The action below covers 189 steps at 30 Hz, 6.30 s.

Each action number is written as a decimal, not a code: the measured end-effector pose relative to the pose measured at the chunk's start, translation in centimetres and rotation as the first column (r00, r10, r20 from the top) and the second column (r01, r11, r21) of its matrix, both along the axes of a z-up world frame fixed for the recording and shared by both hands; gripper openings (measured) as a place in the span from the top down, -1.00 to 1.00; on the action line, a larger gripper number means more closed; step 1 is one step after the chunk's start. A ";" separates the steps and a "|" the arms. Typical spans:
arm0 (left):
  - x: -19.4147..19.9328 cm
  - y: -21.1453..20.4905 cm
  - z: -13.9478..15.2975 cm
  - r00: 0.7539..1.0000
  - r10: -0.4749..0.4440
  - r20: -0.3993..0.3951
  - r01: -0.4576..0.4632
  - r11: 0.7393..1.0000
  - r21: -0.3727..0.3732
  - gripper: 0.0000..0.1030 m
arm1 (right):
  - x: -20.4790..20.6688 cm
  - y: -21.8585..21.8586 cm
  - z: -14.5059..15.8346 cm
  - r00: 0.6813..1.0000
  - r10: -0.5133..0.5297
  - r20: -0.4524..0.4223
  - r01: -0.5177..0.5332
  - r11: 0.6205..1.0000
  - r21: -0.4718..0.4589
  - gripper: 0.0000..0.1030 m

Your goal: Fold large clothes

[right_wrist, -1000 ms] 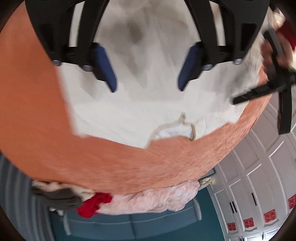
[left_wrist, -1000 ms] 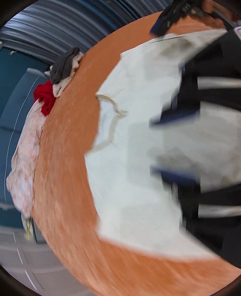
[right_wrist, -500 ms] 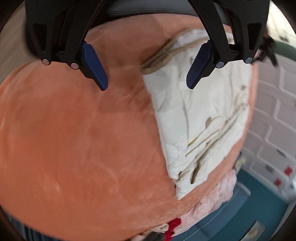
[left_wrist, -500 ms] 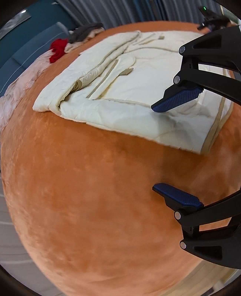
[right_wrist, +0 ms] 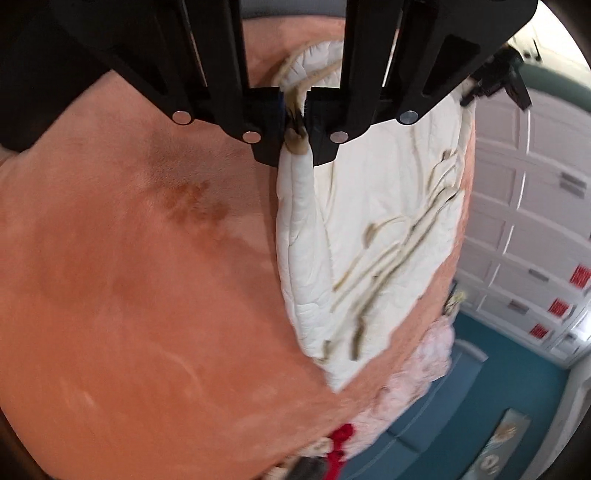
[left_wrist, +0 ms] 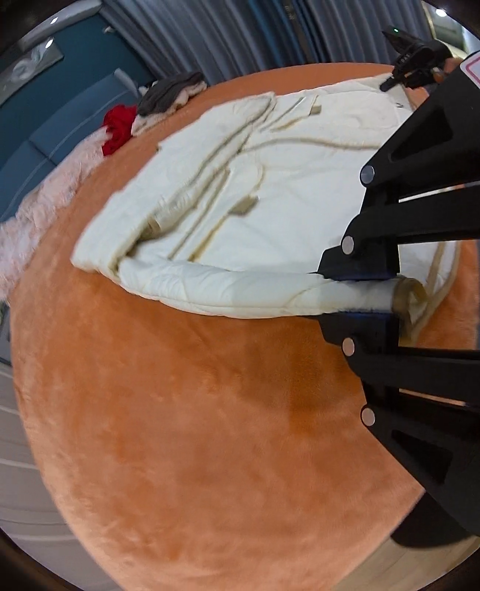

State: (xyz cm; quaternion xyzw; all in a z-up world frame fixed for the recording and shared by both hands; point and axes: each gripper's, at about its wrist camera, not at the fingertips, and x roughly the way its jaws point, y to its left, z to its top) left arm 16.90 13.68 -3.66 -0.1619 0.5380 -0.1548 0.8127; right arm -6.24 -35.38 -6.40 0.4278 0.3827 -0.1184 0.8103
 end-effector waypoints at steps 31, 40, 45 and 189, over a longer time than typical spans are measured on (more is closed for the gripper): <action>-4.7 0.4 17.8 0.940 -0.084 0.331 0.042 0.991 0.130 0.70 | -0.1 1.2 18.2 0.953 0.231 0.195 -0.149 0.921 -0.360 0.91; 2.4 -1.8 14.5 0.964 -0.045 0.263 -0.003 0.984 0.181 0.64 | 7.4 -1.5 14.0 0.972 0.100 0.215 -0.055 0.977 -0.205 0.78; 5.6 -2.7 11.6 0.975 -0.083 0.205 0.041 0.979 0.202 0.64 | 8.9 -2.4 12.8 0.973 0.080 0.215 -0.046 0.987 -0.156 0.64; 8.1 -15.7 -1.0 0.975 -0.080 0.205 0.042 0.982 0.183 0.43 | 23.0 14.0 2.0 0.909 0.395 -0.135 -0.411 0.790 -0.456 0.80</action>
